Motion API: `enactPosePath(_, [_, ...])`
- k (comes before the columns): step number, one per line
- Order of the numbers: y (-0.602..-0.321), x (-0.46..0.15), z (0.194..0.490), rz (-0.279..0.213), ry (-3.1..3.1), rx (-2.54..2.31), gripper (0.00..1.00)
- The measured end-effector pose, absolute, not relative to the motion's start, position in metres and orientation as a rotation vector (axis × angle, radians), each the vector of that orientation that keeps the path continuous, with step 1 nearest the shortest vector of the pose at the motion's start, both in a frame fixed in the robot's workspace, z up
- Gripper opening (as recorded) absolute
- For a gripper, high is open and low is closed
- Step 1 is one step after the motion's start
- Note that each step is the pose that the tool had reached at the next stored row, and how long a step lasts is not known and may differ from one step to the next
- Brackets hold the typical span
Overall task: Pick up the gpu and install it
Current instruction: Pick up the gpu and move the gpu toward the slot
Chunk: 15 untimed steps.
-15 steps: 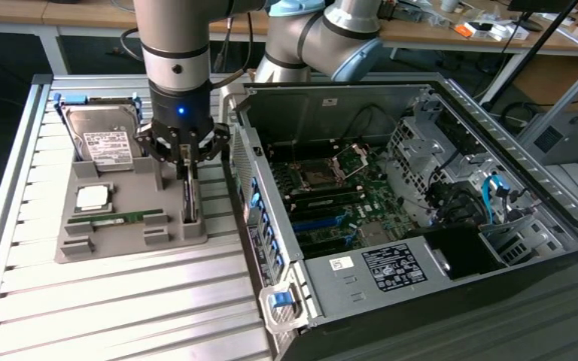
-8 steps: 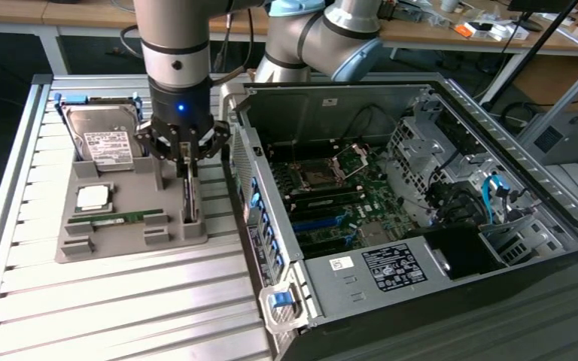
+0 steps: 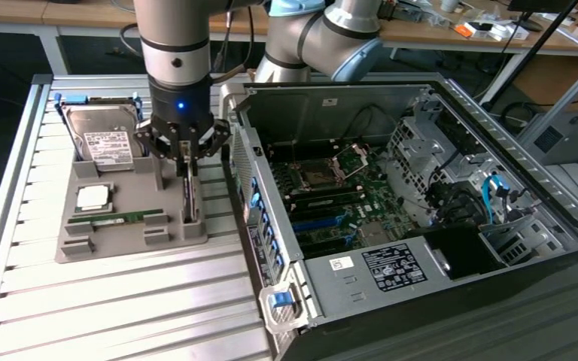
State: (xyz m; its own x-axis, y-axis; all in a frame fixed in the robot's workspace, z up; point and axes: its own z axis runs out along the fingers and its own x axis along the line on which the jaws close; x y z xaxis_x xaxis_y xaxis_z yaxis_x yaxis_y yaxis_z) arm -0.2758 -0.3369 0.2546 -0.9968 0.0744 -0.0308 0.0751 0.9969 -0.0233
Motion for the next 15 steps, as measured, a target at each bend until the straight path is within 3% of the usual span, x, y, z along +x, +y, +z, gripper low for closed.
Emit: enactPosePath(15, [-0.3369,-0.2758,0.2601,-0.038,3.109,0.116,0.27])
